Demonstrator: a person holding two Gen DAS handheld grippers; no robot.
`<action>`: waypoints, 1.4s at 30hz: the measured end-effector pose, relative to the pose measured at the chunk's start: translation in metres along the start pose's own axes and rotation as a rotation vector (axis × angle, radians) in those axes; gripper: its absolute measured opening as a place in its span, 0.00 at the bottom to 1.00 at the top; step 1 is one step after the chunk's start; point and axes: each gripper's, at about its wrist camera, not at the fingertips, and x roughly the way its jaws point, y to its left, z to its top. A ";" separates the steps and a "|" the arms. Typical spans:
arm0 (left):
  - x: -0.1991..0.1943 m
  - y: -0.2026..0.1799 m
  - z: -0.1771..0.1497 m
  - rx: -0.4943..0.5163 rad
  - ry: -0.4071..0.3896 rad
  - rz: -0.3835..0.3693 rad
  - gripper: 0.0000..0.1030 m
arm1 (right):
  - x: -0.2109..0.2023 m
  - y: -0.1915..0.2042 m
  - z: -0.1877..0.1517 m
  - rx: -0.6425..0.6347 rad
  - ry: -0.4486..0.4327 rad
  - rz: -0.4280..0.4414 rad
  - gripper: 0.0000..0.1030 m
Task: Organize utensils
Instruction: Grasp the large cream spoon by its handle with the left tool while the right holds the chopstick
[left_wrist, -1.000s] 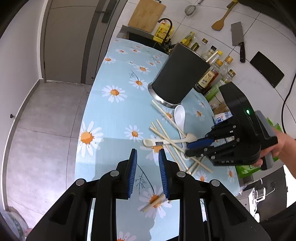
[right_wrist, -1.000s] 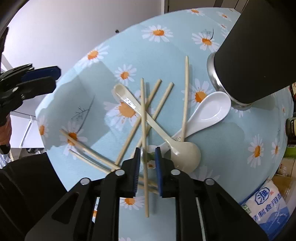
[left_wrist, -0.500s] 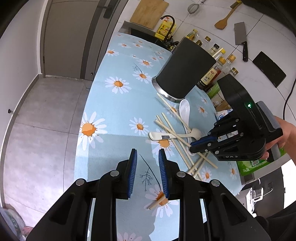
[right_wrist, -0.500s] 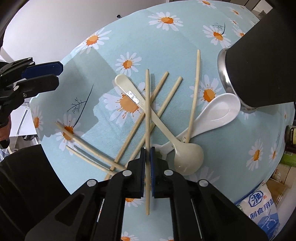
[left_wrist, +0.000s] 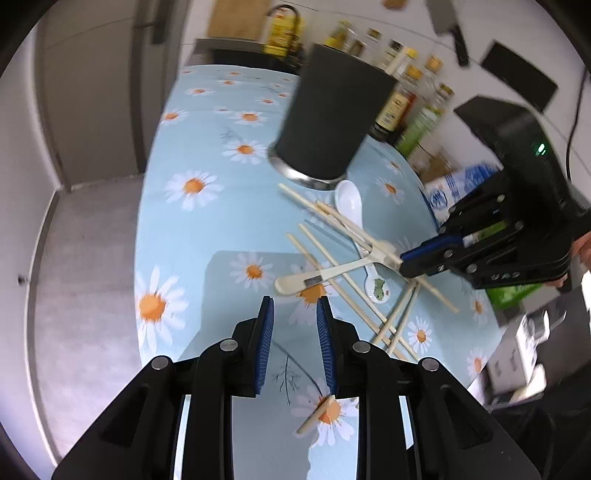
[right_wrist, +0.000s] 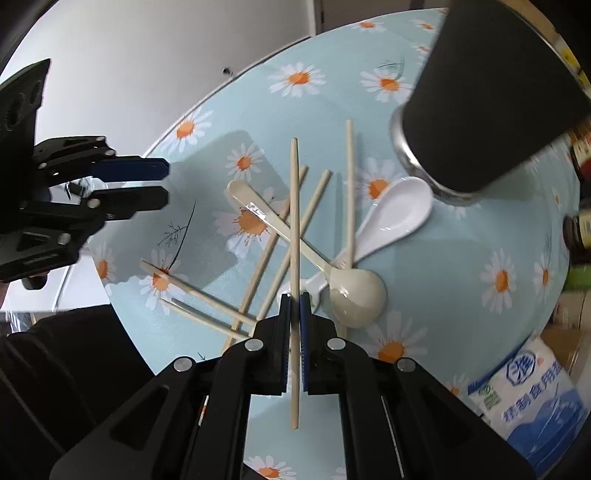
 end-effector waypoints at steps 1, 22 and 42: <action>0.002 -0.004 0.004 0.030 0.012 -0.002 0.22 | -0.004 -0.002 -0.003 0.014 -0.013 0.004 0.06; 0.081 -0.080 0.054 0.598 0.379 -0.024 0.22 | -0.083 -0.045 -0.109 0.404 -0.396 0.153 0.06; 0.141 -0.109 0.067 0.913 0.630 -0.004 0.22 | -0.087 -0.055 -0.164 0.576 -0.488 0.169 0.06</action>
